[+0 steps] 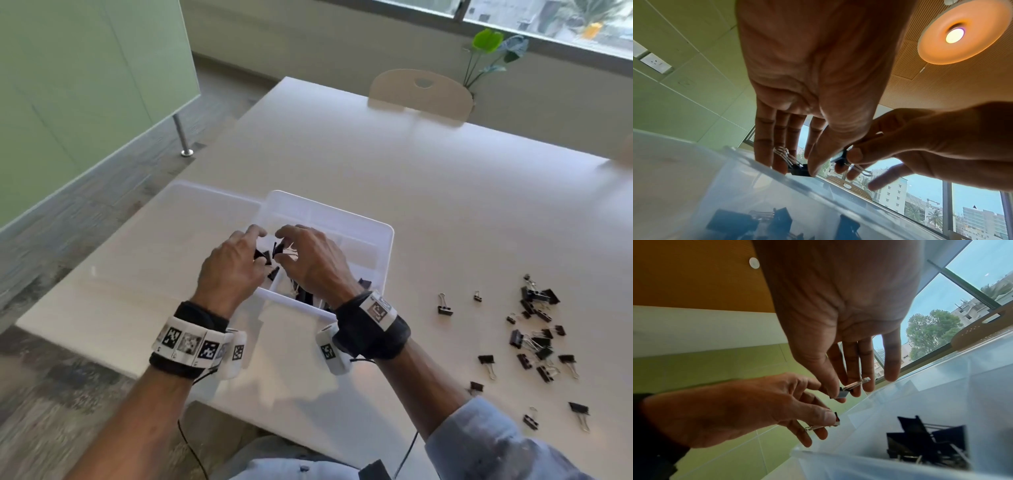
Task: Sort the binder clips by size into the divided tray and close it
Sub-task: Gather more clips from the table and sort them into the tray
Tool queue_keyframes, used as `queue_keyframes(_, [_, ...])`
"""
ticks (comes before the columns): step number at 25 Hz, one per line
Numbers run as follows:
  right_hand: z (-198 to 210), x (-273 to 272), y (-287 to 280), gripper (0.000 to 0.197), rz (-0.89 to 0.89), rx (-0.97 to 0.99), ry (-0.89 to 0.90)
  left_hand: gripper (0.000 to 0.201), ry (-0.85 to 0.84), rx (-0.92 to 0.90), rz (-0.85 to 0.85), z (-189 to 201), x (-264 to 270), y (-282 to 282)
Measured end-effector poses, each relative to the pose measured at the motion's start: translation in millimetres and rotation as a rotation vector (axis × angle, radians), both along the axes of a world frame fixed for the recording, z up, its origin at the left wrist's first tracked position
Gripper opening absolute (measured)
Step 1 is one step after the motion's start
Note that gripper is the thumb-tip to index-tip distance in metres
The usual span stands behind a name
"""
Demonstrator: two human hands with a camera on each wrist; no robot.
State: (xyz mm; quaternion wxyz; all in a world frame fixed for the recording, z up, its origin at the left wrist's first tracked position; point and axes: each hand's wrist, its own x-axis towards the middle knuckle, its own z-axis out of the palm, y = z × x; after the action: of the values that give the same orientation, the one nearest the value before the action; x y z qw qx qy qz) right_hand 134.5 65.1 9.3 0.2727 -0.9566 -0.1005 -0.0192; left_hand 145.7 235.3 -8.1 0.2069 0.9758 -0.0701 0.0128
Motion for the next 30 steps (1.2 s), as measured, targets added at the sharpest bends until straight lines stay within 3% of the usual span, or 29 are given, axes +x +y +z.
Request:
queue_keyframes(6, [-2.6, 5.2, 19.1, 0.047, -0.014, -0.050, 0.031, 0.053, -0.033, 0.059, -0.033, 0.2, 2.1, 7.4])
queue_keyframes(11, [-3.4, -17.1, -16.9, 0.042, -0.101, 0.004, 0.008, 0.050, -0.080, 0.022, -0.103, 9.9, -2.2, -14.6])
queue_keyframes(19, [-17.6, -80.5, -156.8, 0.025, -0.472, 0.168, -0.077, 0.047, -0.104, -0.068, -0.433, 10.7, -26.7, -140.2])
queue_keyframes(26, [-29.4, -147.1, -288.4, 0.020, -0.702, 0.076, -0.017, 0.043, -0.063, -0.054, -0.748, -0.7, -66.7, -267.6])
queue_keyframes(30, [-38.6, -168.5, -361.9, 0.029, -0.830, 0.011, 0.035, 0.044, -0.030, -0.005, -0.897, -15.1, -83.6, -331.2])
